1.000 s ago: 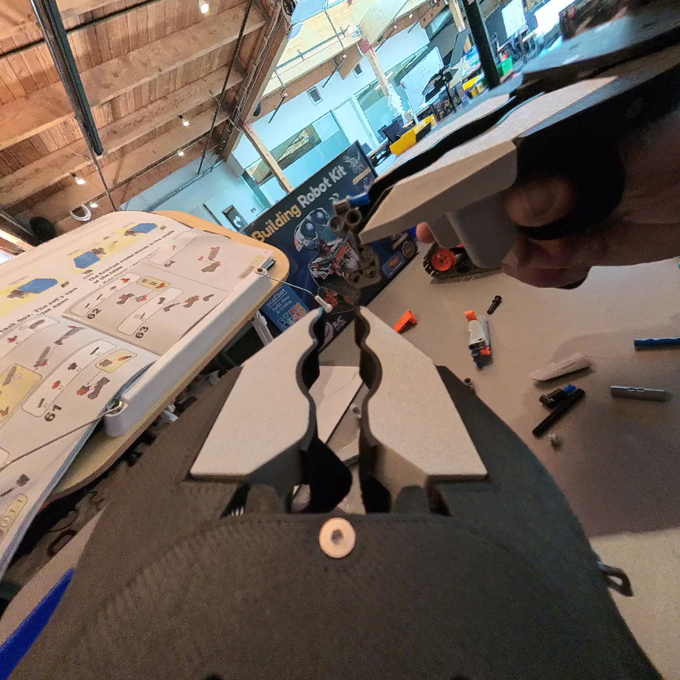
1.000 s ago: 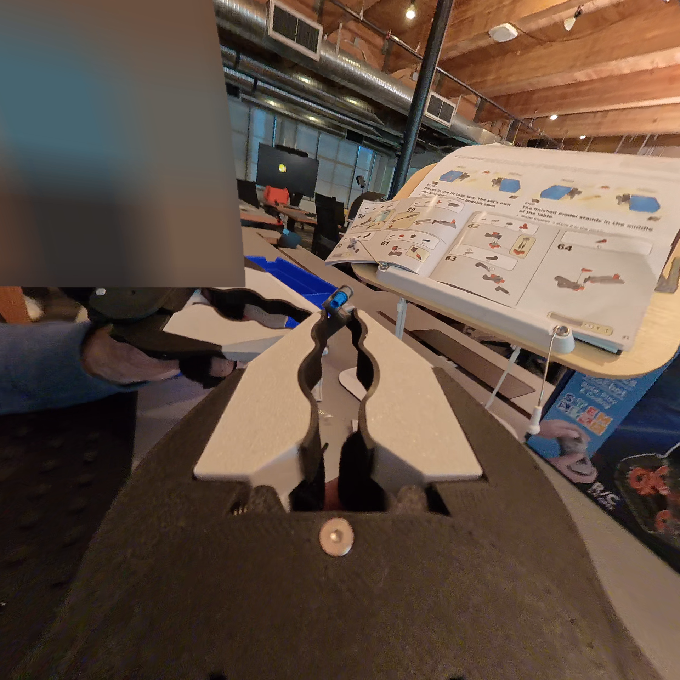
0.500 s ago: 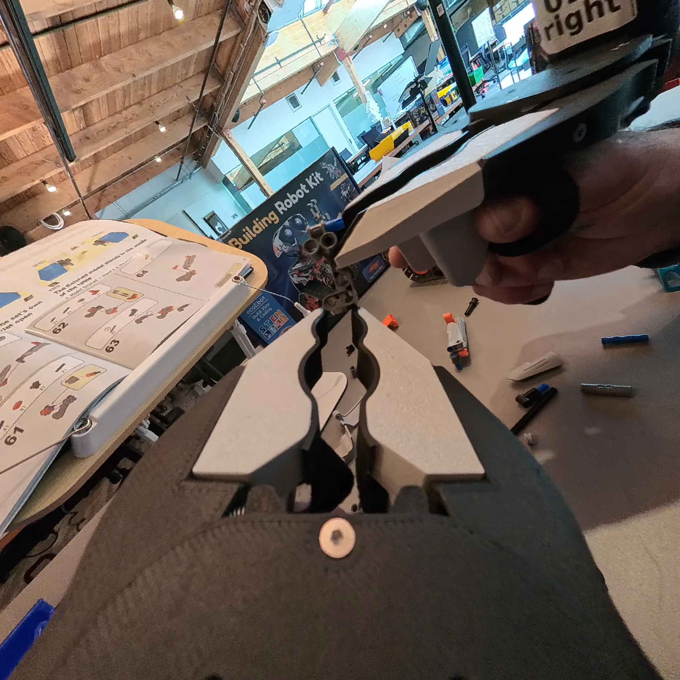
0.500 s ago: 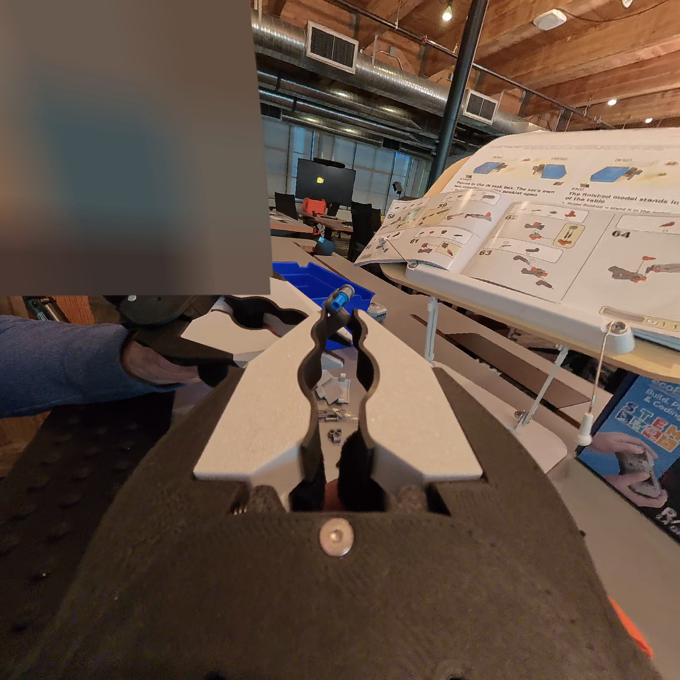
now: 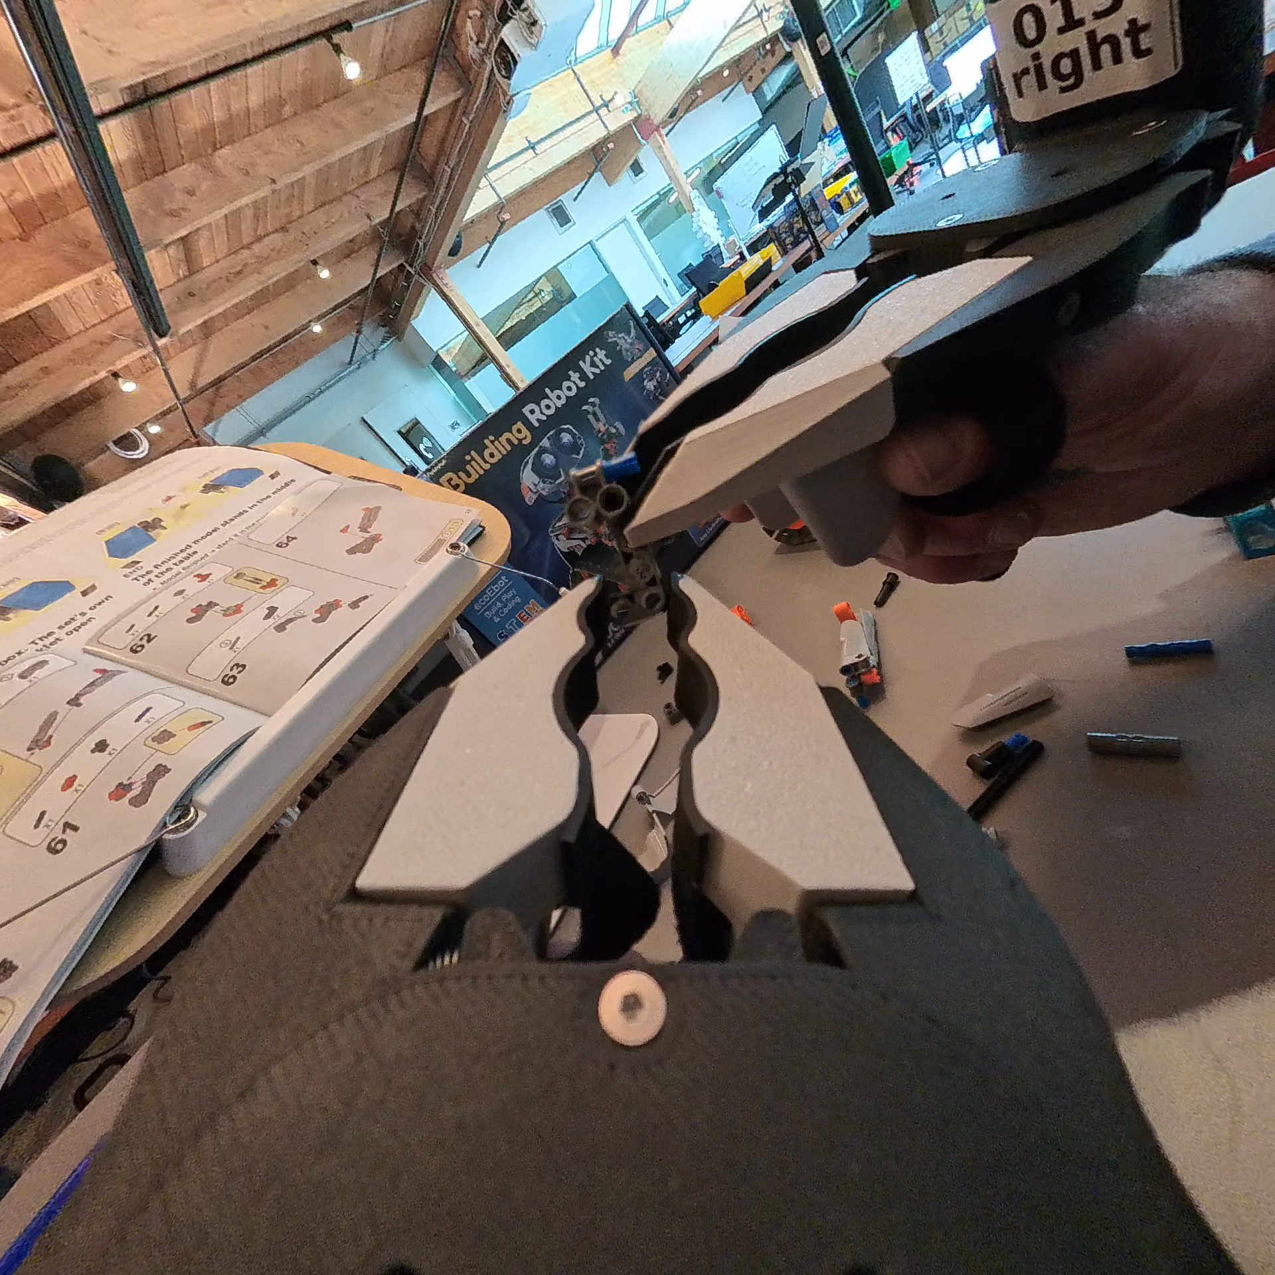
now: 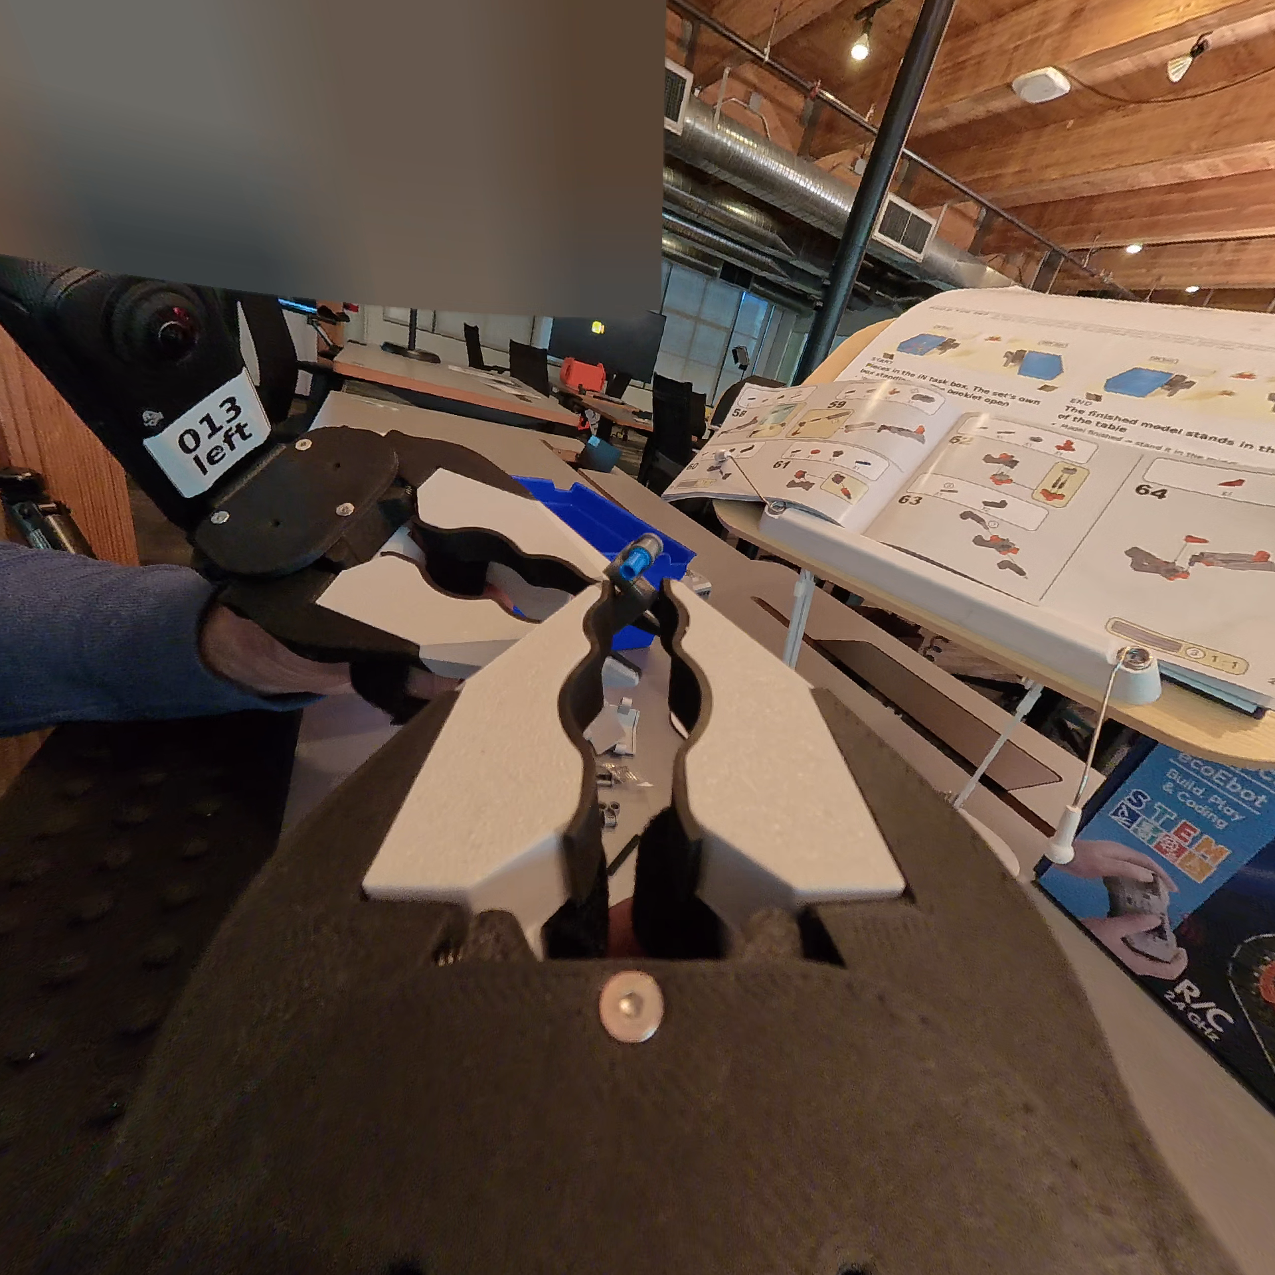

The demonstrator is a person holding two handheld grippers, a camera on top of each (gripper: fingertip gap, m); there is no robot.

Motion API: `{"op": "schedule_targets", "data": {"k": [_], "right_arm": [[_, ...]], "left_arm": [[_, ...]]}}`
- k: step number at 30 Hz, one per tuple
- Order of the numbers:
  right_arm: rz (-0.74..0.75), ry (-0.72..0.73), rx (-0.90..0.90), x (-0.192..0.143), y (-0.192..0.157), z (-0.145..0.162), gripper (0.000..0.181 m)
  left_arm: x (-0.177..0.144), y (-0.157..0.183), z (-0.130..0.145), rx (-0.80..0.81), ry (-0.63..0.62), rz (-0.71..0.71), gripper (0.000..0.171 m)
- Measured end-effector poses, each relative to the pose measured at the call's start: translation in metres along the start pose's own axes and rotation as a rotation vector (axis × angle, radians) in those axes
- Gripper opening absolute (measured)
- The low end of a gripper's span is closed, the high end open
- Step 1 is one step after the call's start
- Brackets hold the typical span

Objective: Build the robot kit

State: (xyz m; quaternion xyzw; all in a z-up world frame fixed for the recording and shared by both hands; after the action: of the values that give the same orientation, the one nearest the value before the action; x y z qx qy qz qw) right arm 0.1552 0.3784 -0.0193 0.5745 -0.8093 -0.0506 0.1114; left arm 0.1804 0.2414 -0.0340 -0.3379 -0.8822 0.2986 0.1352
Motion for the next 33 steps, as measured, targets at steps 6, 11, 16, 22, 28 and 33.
{"op": "schedule_targets", "data": {"k": [6,11,16,22,28,33], "right_arm": [[0.004,-0.034,-0.035,-0.001,0.001,-0.002,0.011],[0.023,-0.051,-0.07,-0.003,0.005,-0.006,0.017],[0.021,-0.075,-0.102,-0.003,0.004,-0.009,0.023],[0.065,-0.135,-0.174,0.001,0.0,-0.01,0.009],[0.105,-0.161,-0.167,-0.001,0.004,-0.012,0.004],[0.026,-0.188,0.017,-0.002,0.012,-0.012,0.028]], "left_arm": [[0.001,-0.001,0.001,0.019,-0.027,-0.014,0.014],[0.001,-0.007,0.006,-0.005,-0.047,-0.029,0.014],[0.003,-0.004,0.007,0.05,-0.082,-0.031,0.014],[0.007,0.001,0.008,0.112,-0.128,-0.034,0.014],[0.008,0.003,0.008,0.133,-0.131,-0.042,0.014],[0.009,0.005,0.007,0.177,-0.128,-0.045,0.014]]}}
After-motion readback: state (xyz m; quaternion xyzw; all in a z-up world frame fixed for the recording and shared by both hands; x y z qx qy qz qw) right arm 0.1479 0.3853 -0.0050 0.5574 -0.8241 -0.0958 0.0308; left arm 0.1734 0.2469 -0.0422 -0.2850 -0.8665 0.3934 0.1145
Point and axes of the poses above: each gripper's, where its closed fingertips meet, x out along the fingers, z out of its underside, y = z × x across the jaws, the point moved 9 cm from there along -x, back along the fingers, and after that the axes turned 2 degrees about x, right-handed, at the moved point
